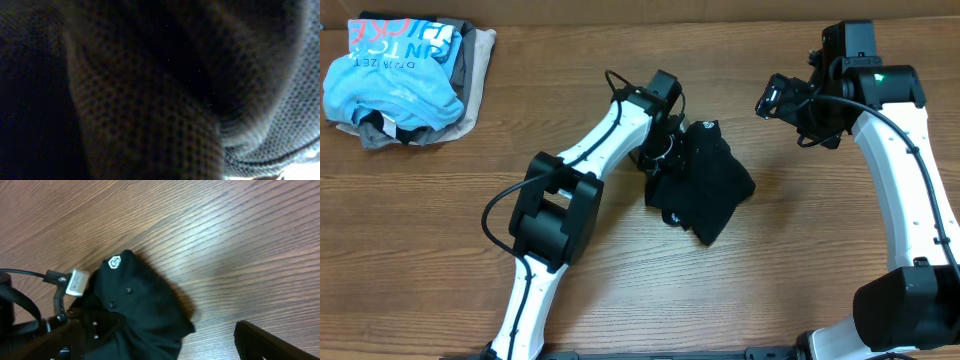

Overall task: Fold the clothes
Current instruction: 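Carry the folded t-shirt with the left gripper to the clothes pile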

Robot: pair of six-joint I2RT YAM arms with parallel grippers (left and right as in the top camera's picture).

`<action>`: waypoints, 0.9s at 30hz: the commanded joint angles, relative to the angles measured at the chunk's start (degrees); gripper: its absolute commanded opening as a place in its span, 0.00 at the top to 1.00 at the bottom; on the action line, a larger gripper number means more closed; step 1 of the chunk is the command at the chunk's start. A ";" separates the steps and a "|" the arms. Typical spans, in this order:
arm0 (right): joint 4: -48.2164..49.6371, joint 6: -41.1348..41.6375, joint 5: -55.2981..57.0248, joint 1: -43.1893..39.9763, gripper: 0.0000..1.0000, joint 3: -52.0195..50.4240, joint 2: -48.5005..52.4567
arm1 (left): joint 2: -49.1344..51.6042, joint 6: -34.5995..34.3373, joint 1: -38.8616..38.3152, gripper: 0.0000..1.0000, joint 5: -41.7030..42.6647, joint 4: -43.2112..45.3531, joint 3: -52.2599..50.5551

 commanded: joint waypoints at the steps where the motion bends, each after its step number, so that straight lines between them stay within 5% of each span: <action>1: 0.04 -1.27 -0.07 -0.11 0.01 -0.15 -0.15 | 2.27 3.61 6.99 0.96 -1.14 -2.84 2.62; 10: 0.68 -1.25 -0.07 -0.11 0.01 -0.15 -0.15 | -3.28 10.86 19.45 0.96 -0.48 -13.94 18.36; 27: 0.81 -1.25 -0.07 -0.11 0.00 -0.15 -0.15 | -17.11 8.17 43.43 0.96 -0.48 -13.27 32.61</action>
